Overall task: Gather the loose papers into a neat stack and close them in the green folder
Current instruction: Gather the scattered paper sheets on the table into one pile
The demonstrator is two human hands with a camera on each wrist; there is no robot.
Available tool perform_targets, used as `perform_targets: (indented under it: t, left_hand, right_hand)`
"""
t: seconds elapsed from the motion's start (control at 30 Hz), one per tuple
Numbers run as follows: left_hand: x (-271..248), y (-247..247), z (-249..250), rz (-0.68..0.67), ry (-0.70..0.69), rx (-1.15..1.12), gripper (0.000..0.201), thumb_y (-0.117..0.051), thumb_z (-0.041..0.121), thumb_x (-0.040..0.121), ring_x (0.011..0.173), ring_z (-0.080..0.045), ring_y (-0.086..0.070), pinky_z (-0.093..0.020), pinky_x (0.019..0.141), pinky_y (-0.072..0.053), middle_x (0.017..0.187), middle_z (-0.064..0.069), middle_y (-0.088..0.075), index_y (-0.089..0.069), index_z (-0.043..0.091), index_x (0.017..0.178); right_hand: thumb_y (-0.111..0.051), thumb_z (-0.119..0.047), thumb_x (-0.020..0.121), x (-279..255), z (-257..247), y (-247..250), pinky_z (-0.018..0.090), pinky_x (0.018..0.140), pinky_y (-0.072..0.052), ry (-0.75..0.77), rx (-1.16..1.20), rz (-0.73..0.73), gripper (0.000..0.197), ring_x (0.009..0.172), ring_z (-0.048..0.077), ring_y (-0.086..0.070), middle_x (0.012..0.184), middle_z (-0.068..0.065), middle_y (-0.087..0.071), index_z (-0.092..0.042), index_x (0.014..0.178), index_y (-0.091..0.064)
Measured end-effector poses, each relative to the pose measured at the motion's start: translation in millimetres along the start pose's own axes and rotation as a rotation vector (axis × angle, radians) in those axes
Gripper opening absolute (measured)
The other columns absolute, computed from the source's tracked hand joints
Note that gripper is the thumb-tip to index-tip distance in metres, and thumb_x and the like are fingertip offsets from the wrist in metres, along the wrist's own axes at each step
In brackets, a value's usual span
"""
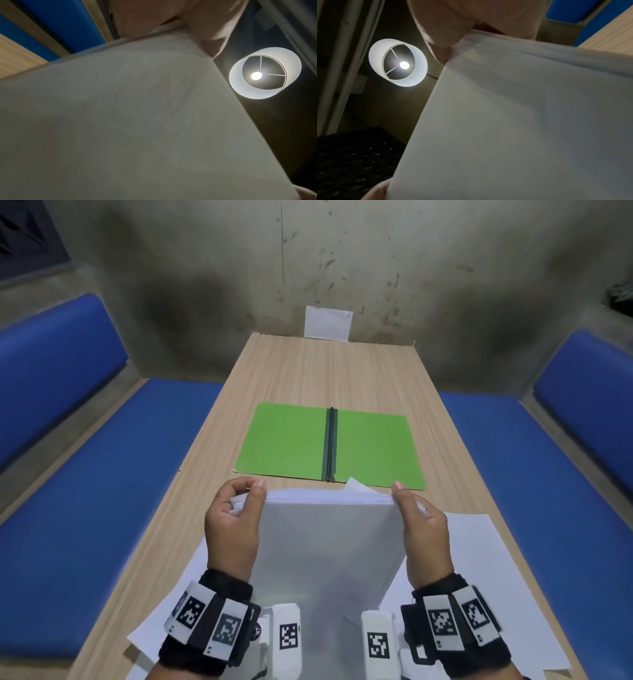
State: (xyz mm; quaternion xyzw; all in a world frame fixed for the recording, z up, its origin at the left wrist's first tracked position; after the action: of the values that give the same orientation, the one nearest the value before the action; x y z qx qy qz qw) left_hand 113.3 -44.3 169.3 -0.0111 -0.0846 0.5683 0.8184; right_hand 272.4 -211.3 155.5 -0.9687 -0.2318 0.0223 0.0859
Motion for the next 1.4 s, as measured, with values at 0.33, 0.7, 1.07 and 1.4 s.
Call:
perform_targets:
  t: [0.33, 0.7, 1.07, 1.4]
  left_hand:
    - [-15, 31, -93, -0.44, 0.361, 0.303, 0.055, -0.078, 0.049, 0.042, 0.092, -0.026, -0.068, -0.044, 0.08, -0.057, 0.09, -0.009, -0.074, -0.067, 0.021, 0.089]
    - [6, 46, -70, -0.172, 0.383, 0.274, 0.013, -0.068, 0.017, 0.082, 0.058, -0.02, -0.056, -0.025, 0.048, -0.045, 0.055, 0.004, -0.063, -0.061, 0.01, 0.074]
    - [-2, 155, -107, -0.019, 0.576, 0.317, 0.039, -0.08, 0.036, 0.064, 0.089, -0.031, -0.069, -0.05, 0.089, -0.05, 0.097, -0.011, -0.073, -0.068, 0.014, 0.094]
    - [-18, 144, -114, -0.067, 0.611, 0.347, 0.026, -0.065, 0.006, 0.083, 0.091, -0.032, -0.057, -0.044, 0.092, -0.043, 0.084, -0.009, -0.061, -0.051, 0.009, 0.104]
  right_hand:
    - [-0.079, -0.012, 0.069, -19, 61, 16, 0.029, 0.069, -0.056, -0.247, -0.239, -0.189, 0.014, 0.078, 0.018, -0.069, 0.076, 0.001, -0.075, -0.019, 0.077, -0.068]
    - [-0.068, 0.0, 0.078, 5, 72, 44, 0.005, 0.064, -0.049, -0.166, -0.315, -0.048, 0.013, 0.069, 0.002, -0.063, 0.078, 0.0, -0.068, -0.013, 0.078, -0.065]
    - [-0.075, -0.041, 0.068, 12, 113, 265, 0.048, 0.11, -0.03, -0.707, -1.145, 0.429, 0.087, 0.135, 0.035, -0.035, 0.146, 0.018, -0.038, -0.006, 0.139, -0.038]
    - [-0.056, -0.019, 0.084, 6, 103, 250, 0.041, 0.093, -0.043, -0.645, -1.054, 0.489, 0.043, 0.107, 0.04, -0.053, 0.128, 0.024, -0.055, 0.001, 0.122, -0.054]
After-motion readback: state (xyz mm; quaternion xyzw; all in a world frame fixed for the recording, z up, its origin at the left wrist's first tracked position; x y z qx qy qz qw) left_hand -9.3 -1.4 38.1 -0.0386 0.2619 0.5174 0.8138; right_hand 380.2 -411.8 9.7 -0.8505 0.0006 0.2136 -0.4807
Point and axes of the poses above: each hand's wrist, its own x-axis towards the middle knuckle, its own y-axis out of the back of the hand, z = x × y, the point moved 3 cm from there along x, towards the middle knuckle
